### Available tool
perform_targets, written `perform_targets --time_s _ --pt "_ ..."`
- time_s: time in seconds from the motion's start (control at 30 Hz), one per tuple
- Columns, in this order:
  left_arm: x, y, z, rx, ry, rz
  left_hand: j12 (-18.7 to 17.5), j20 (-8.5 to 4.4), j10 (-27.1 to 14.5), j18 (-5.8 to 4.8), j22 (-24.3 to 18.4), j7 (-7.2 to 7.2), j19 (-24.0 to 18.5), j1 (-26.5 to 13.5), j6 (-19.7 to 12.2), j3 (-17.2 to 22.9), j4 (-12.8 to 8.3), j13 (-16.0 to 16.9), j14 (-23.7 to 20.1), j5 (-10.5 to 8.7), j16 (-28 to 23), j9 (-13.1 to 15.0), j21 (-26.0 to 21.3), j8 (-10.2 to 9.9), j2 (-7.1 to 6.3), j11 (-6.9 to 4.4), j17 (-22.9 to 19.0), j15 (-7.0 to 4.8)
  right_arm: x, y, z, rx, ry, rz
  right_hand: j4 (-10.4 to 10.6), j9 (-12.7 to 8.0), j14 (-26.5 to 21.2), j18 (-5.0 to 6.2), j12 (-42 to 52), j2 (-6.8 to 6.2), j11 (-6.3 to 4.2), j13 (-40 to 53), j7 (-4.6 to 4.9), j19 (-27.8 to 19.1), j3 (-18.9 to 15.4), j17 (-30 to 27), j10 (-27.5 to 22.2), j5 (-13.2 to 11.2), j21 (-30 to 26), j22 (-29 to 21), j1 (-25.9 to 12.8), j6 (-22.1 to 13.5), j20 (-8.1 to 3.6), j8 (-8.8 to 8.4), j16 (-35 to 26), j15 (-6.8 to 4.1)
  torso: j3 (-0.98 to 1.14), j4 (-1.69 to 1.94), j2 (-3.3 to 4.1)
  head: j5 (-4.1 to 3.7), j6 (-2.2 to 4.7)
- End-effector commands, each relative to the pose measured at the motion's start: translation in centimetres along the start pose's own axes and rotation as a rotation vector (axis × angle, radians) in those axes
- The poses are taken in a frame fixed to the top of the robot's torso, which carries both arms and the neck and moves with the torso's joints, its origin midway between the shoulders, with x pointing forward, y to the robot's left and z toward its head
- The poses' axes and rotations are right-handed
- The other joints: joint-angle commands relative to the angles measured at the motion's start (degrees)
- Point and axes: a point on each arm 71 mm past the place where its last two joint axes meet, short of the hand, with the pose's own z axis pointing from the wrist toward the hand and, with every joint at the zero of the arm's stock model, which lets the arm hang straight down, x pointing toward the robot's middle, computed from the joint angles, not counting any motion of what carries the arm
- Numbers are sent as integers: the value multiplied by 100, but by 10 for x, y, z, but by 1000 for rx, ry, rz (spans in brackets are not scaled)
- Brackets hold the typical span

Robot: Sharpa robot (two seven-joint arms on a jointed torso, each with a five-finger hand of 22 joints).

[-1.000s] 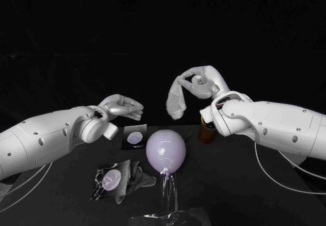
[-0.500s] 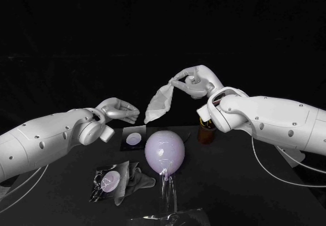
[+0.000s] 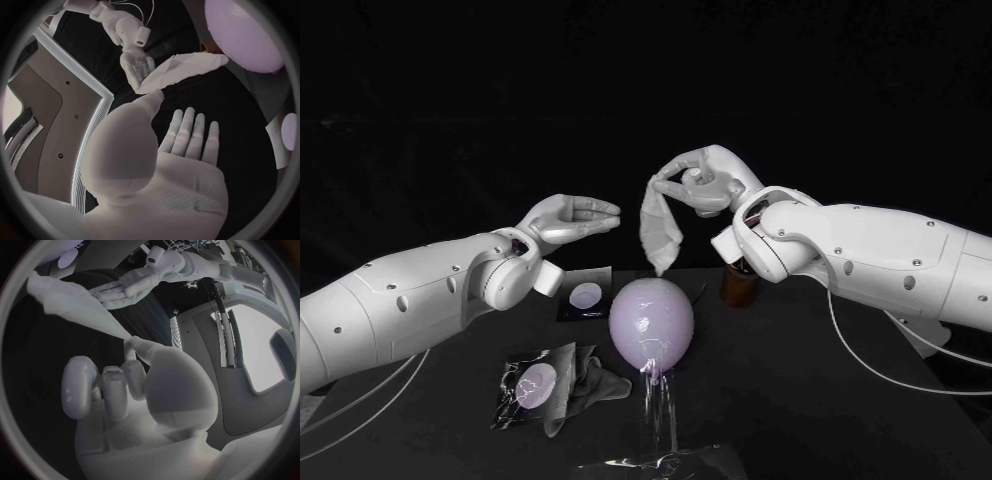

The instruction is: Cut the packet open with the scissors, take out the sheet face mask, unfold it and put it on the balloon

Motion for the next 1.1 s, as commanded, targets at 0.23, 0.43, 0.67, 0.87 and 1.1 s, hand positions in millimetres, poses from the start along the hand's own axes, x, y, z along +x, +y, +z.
perform_targets --time_s 0.23,0.43,0.67,0.87,1.1 --pt "23 -9 7 113 78 -116 5 -10 -518 108 -10 -9 -475 456 -459 -1136 96 3 -540 -25 -43 -232 -22 -178 368 -44 -349 25 7 7 -1 -25 25 30 -11 569 619 34 8 18 -18 667 -38 50 18 1510 25 14 -2 1127 42 10 2 120 23 -32 -1 -7 -1 8 19" --pt "32 -9 10 113 111 -111 -35 -11 -1206 286 -24 4 -726 803 -1261 -1805 313 -32 -835 -25 -63 -578 -37 -479 488 11 -529 -5 11 11 -2 -36 32 36 -12 570 619 32 16 20 -17 672 -37 53 20 1510 29 14 5 1129 40 8 3 121 23 -31 1 5 -2 14 34" --pt "42 -8 12 100 170 -124 11 11 -1164 391 -10 143 -720 1189 -1230 -2073 601 -13 -668 -22 -10 -587 -13 -457 593 145 -533 8 14 15 -3 -50 36 42 -12 570 619 32 16 20 -17 672 -37 53 20 1510 29 14 5 1129 40 8 3 121 23 -31 -3 5 -1 -8 40" --pt "50 -8 13 91 225 -131 97 16 -698 418 21 233 -491 1342 -854 -2070 622 16 -119 -22 116 -463 48 -301 704 225 -402 24 14 14 -3 -50 32 40 -12 570 619 32 16 20 -17 672 -37 53 20 1510 29 14 5 1129 40 8 3 121 23 -31 -5 5 -1 -1 45" --pt "53 -8 13 81 263 -138 134 35 -240 374 77 296 -44 1391 -467 -2119 647 28 350 -22 208 -357 176 -150 779 289 -319 68 11 12 -1 -46 20 33 -17 574 619 30 20 22 -15 676 -36 54 24 1510 29 14 12 1131 34 4 4 125 23 -28 -2 8 1 8 52"
